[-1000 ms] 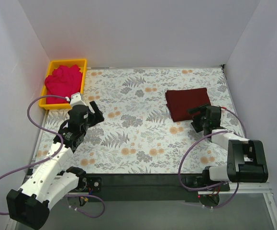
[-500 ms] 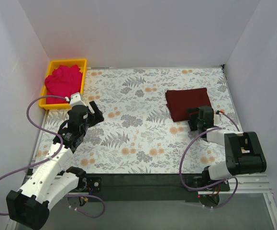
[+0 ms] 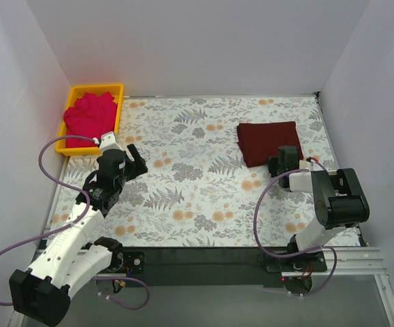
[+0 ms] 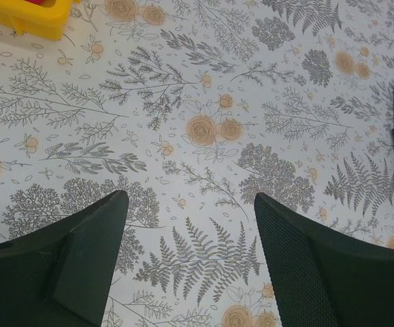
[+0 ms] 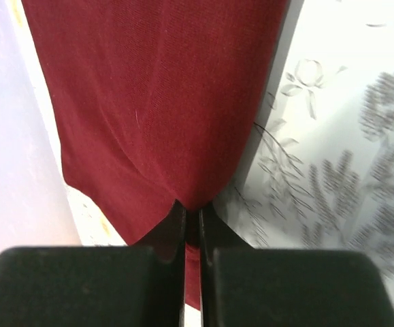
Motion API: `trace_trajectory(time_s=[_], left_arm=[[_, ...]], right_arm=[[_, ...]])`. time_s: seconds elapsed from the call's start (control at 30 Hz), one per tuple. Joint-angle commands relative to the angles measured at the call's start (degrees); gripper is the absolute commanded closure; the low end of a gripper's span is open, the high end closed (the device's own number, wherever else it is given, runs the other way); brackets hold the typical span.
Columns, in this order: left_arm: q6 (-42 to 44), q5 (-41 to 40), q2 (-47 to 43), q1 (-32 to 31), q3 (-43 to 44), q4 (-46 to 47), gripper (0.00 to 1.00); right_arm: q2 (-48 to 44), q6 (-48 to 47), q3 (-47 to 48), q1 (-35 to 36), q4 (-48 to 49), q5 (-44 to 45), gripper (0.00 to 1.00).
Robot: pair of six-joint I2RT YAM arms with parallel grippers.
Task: Fold and stack the t-shirts
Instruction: Neatly place the folded tshirt to the corner
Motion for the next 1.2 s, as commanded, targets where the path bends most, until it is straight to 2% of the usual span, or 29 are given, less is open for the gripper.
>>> trace_trajectory(time_s=[0.0, 0.13, 0.37, 0.53, 0.63, 0.97, 1.17], left_arm=[[0.57, -0.61, 0.42, 0.08, -0.48, 0.06, 0.27], [0.13, -2.72, 0.34, 0.17, -0.39, -0.55, 0.28], [0.05, -4.82, 1.65, 0.17, -0.13, -0.64, 0.3], [-0.66, -7.73, 2.0, 0.17, -0.04, -1.26, 0.3], [-0.75, -8.61, 2.62, 0.08, -0.21, -1.17, 0.3], [-0.31, -9.14, 3.24, 0.17, -0.65, -0.29, 0.3], [-0.31, -9.31, 3.41, 0.08, -0.56, -0.29, 0.31]], right_arm=[[2.89, 3.46, 3.33, -0.26, 3.31, 3.9, 0.99], [7.37, 1.89, 8.69, -3.15, 4.72, 3.64, 0.99], [17.38, -6.28, 22.74, -9.83, 4.72, 0.13, 0.99], [24.14, -5.33, 28.2, -13.08, 4.73, -1.72, 0.99], [26.62, -4.19, 31.36, -14.14, 4.99, -1.37, 0.99], [36.28, -10.33, 46.39, -15.46, 4.99, -3.66, 0.99], [37.08, -12.7, 47.55, -16.34, 4.9, -3.66, 0.99]])
